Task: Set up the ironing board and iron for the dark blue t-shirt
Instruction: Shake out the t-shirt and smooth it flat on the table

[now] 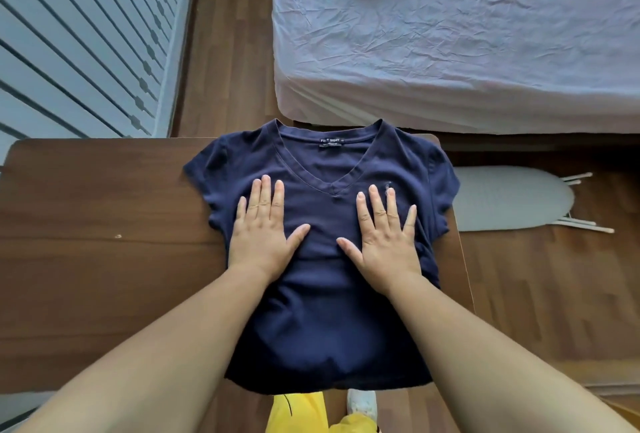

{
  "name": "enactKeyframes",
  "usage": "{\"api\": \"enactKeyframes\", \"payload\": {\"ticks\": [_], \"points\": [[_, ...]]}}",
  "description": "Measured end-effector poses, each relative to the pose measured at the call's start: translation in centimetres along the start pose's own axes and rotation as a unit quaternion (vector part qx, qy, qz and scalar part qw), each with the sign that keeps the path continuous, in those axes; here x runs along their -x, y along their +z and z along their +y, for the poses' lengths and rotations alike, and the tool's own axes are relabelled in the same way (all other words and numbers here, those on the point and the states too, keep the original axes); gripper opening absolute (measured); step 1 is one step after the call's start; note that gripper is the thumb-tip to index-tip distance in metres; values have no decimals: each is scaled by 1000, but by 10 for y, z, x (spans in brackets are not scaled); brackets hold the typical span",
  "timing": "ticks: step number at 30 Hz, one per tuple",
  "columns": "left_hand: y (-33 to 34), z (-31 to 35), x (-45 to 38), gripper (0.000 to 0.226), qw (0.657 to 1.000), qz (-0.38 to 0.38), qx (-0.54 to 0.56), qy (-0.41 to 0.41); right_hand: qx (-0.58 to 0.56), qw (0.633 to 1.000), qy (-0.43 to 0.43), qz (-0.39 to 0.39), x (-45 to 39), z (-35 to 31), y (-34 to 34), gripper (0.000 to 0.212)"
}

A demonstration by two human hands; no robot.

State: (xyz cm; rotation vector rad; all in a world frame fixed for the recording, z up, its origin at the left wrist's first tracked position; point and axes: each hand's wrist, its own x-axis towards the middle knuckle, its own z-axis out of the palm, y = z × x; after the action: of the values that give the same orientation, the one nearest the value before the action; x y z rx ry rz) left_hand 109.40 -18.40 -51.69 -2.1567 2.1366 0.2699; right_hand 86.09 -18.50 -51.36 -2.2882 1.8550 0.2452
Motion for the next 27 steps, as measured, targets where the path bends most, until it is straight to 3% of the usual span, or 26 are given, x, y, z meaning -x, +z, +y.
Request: {"api": "enactKeyframes", "payload": {"ticks": [3,5,9,11,18,21,24,27], "points": [[-11,10,9,88,1000,-7,-15,-15,-16,1000,6,13,8,-2,-7,87],[-17,19,28,84,1000,27,0,-9,-35,998,15,44,24,-3,-10,86],[-12,33,79,87,995,73,27,64,-32,997,-18,73,65,3,-4,82],[1,35,105,88,995,58,0,83,-12,997,-42,58,85,12,9,82],[9,39,125,88,998,-50,-26,-1,21,998,-57,-12,95,30,15,83],[-6,60,130,86,998,-47,-29,-22,-3,998,-66,13,108,22,3,84],[-8,84,148,88,999,-39,-9,-4,4,996,-93,14,134,28,6,82],[0,97,165,93,995,-103,3,5,-7,996,-77,-42,151,41,14,86]]}}
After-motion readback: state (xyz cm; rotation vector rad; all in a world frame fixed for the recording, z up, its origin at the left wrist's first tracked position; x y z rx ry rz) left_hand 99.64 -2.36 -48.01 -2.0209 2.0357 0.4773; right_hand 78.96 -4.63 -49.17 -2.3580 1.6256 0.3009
